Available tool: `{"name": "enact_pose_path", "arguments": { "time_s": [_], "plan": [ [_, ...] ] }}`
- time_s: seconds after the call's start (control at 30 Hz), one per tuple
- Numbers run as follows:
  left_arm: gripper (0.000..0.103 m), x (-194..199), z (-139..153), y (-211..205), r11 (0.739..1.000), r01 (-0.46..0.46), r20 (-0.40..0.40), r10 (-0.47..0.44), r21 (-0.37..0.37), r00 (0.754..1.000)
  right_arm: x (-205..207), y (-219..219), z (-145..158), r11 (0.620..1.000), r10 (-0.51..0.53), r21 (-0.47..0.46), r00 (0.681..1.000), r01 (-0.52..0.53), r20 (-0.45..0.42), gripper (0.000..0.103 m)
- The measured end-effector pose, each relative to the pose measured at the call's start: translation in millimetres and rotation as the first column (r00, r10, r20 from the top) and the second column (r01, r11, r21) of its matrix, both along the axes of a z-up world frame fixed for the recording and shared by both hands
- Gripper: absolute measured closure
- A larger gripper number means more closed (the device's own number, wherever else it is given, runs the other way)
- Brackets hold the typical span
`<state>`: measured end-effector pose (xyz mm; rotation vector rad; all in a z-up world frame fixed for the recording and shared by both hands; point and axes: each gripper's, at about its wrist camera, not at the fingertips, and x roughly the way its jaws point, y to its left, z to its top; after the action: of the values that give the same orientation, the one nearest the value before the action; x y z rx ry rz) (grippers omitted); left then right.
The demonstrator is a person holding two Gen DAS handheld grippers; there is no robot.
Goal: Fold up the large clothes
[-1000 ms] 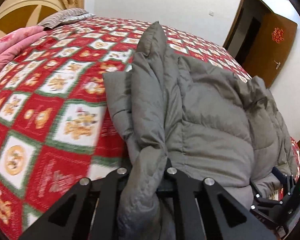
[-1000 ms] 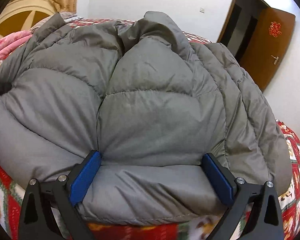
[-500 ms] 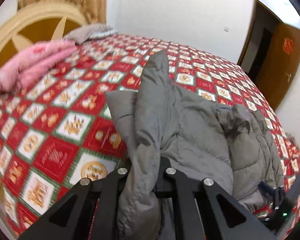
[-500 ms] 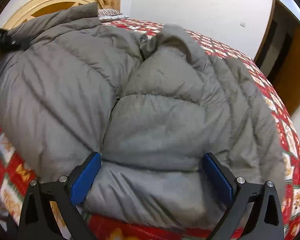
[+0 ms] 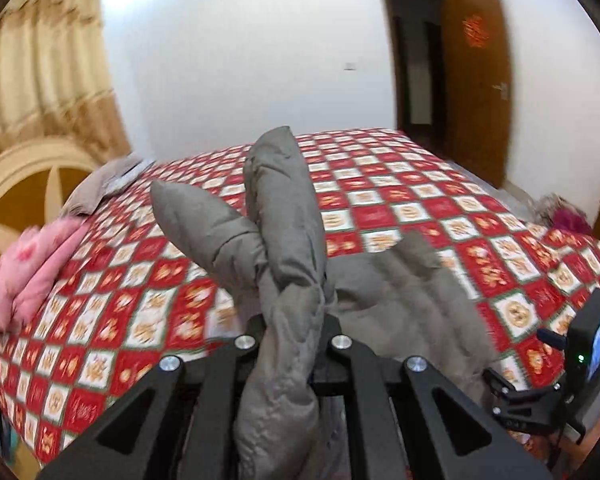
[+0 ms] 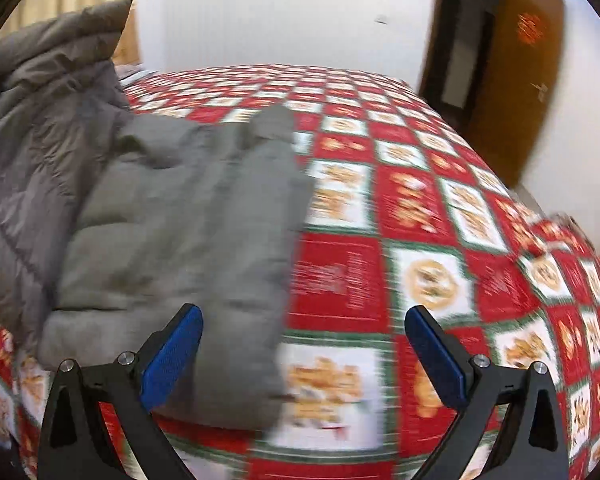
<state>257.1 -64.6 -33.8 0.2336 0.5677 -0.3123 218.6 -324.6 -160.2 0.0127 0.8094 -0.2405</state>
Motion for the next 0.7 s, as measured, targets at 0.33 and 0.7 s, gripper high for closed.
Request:
{"name": "enact_pose_path", "arguments": {
  "time_s": [0.33,0.7],
  "plan": [
    [0.095,-16.5,-37.0,-114.8,0.986,0.109,-0.02,-0.107,0.126,0.994,-23.6,-63.1,-4.0,0.986,-0.166,0.011,0.986,0.166,-0.014,0.002],
    [0.094,-18.7,-87.4,-163.5,0.965,0.123,-0.043,-0.116,0.231,0.992,-26.0,-97.2,-30.2,0.97,-0.241,0.026,0.969,0.242,-0.052,0.002]
  ]
}}
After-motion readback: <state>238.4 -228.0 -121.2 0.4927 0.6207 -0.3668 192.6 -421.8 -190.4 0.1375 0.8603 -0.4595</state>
